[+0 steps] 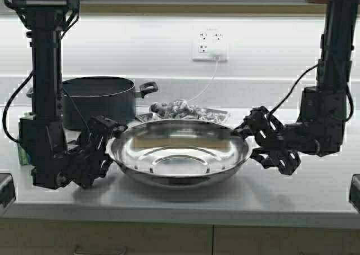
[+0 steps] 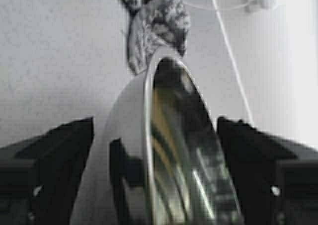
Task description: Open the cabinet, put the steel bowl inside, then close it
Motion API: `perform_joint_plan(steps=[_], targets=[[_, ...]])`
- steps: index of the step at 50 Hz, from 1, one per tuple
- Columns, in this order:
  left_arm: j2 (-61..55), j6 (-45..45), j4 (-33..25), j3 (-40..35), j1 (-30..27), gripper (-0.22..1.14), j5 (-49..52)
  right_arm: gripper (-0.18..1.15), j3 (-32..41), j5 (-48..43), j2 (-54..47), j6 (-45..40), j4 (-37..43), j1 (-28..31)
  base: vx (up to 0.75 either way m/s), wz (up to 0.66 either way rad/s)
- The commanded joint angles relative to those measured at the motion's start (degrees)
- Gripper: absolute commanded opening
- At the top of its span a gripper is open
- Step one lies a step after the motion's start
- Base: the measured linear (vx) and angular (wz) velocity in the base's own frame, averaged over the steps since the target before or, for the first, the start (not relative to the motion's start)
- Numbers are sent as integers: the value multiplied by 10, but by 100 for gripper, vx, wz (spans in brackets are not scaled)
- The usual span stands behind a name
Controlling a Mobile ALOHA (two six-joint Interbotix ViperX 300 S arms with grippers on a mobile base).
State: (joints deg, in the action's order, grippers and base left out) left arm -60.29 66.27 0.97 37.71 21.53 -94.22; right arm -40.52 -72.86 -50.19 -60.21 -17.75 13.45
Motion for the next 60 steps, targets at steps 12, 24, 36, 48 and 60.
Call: perform_joint_plan(steps=[12,24,36,48,60], targets=[[17,2,2,12,-2,72,-3,43,3,-33,-8,-16,-4,-2,1,1],[31,1,-4,29,-2,-12,2,26,-4,-50,-9,-42,-4,-9,0,0],[68,1,4,58,-2,4,3,6,-33,-117,4,-48,-13,-9,0,0],[156,3,11,117,-2,2,11,7,-113,-128,79,-70,-12,-9,0,0],[263,4,31,182,-2,2,79,7,-202,-128,205,-72,-13,-8,0,0]])
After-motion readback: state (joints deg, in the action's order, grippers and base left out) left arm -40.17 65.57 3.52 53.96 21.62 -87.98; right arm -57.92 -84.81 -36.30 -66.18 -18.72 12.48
